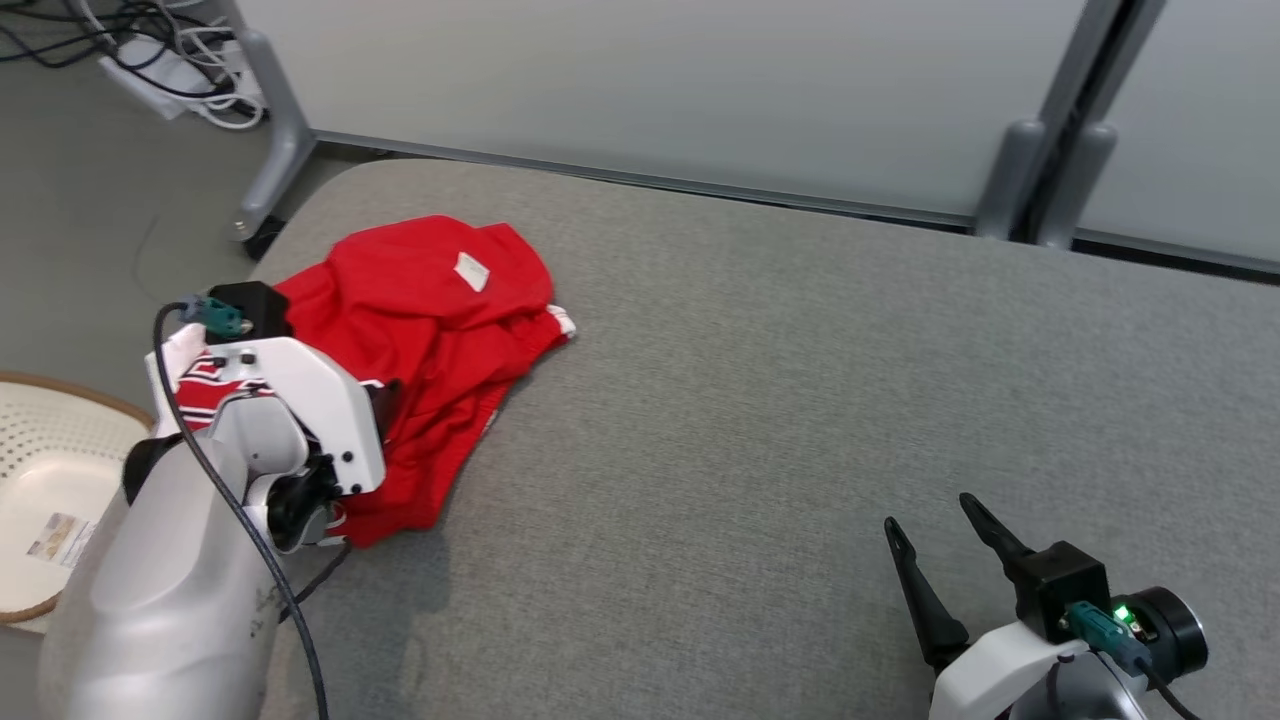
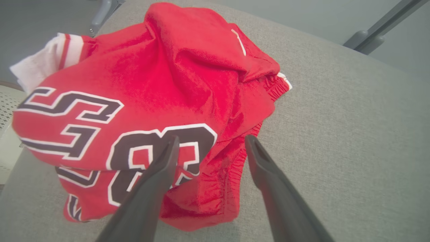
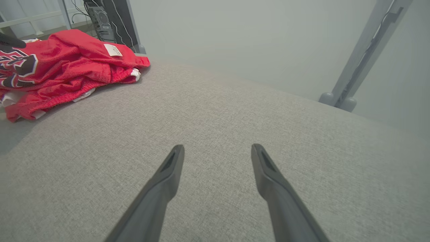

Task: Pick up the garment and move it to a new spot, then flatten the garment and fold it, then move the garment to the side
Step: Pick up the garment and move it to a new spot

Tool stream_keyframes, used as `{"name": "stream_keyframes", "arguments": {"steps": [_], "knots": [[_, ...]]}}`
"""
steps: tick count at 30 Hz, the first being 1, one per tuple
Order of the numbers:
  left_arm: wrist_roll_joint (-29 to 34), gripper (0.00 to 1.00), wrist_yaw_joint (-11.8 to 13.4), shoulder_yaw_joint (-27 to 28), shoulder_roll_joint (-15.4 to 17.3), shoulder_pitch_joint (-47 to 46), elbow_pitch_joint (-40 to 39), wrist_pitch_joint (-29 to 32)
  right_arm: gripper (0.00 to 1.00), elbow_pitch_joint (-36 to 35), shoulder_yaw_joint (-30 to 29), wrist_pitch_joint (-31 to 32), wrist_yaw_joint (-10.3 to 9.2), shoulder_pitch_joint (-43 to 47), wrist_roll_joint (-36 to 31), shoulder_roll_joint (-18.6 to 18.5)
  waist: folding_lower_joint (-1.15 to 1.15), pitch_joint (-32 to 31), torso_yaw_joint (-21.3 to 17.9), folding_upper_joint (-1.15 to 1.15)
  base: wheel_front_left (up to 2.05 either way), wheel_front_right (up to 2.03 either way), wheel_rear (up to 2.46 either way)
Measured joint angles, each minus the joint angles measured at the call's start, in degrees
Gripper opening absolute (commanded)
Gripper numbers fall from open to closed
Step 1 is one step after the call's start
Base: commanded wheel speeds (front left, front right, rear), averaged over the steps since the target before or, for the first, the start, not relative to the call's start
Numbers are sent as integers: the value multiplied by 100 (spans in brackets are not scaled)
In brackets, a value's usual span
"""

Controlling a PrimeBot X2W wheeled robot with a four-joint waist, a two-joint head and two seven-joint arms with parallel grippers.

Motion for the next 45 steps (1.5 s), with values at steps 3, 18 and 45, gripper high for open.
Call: {"name": "stream_keyframes", "arguments": {"steps": [3, 18, 45], "knots": [[86, 100, 212, 55, 188, -79, 333, -245, 100, -322, -10, 145, 1, 39, -75, -4, 0, 143, -319, 0, 0, 0, 0], [372, 0, 747, 0, 513, -353, 1259, -560, 100, -714, 16, 331, 0, 236, 40, -29, 0, 305, -803, 0, 0, 0, 0], [126, 0, 54, -165, 377, -1937, -1484, -1270, 100, 538, -229, -666, 0, 266, 910, 3, 0, -1311, -1790, 0, 0, 0, 0]]}}
